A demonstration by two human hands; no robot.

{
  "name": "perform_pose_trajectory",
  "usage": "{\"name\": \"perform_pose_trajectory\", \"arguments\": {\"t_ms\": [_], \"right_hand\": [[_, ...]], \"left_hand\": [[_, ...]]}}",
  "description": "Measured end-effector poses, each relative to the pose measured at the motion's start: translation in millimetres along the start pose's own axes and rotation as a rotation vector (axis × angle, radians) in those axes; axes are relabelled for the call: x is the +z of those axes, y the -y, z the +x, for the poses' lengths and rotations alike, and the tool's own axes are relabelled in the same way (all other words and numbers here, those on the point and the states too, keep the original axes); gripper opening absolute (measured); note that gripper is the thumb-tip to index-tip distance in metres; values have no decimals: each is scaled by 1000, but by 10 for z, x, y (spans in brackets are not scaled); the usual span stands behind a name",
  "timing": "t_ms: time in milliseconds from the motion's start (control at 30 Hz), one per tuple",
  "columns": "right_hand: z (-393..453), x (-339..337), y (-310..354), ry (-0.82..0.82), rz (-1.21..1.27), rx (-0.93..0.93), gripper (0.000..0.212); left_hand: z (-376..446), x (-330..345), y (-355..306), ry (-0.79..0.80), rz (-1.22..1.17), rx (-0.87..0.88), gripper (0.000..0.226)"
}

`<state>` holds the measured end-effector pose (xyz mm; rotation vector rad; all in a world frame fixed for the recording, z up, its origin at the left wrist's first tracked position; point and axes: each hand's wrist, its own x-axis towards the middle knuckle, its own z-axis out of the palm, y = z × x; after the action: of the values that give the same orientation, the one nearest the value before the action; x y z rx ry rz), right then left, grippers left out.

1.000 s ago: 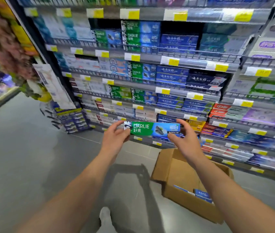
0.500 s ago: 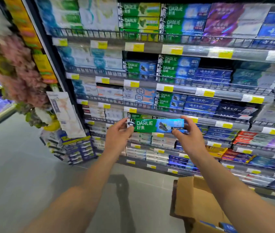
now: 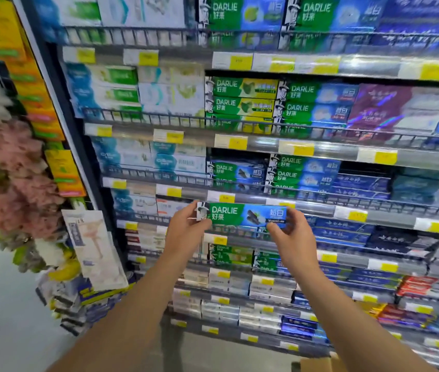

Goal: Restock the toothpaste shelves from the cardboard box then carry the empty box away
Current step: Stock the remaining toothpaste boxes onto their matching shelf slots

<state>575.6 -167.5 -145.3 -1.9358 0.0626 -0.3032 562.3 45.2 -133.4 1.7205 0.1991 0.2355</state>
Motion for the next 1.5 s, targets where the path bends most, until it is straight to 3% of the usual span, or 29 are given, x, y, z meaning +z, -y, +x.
{"name": "perform_pose_trajectory", "arguments": {"t_ms": [233,500,733,967,1500], "right_hand": [[889,406,-21,-165,-87,-70,59],[1408,541,-153,-124,-53,-71,65],[1525,607,-152,-83,55,-42,58],[1584,696,-64,-121,108,-35,68],[1718,841,49,-102,142,-4,70]], "left_hand": [[855,141,-34,56,53,26,70],[1471,278,-88,7,21,13,59],[1801,316,-16,-13,-66,21,52],[2024,275,43,29,-13,94,62],[2274,171,16,126,18,111,70]]}}
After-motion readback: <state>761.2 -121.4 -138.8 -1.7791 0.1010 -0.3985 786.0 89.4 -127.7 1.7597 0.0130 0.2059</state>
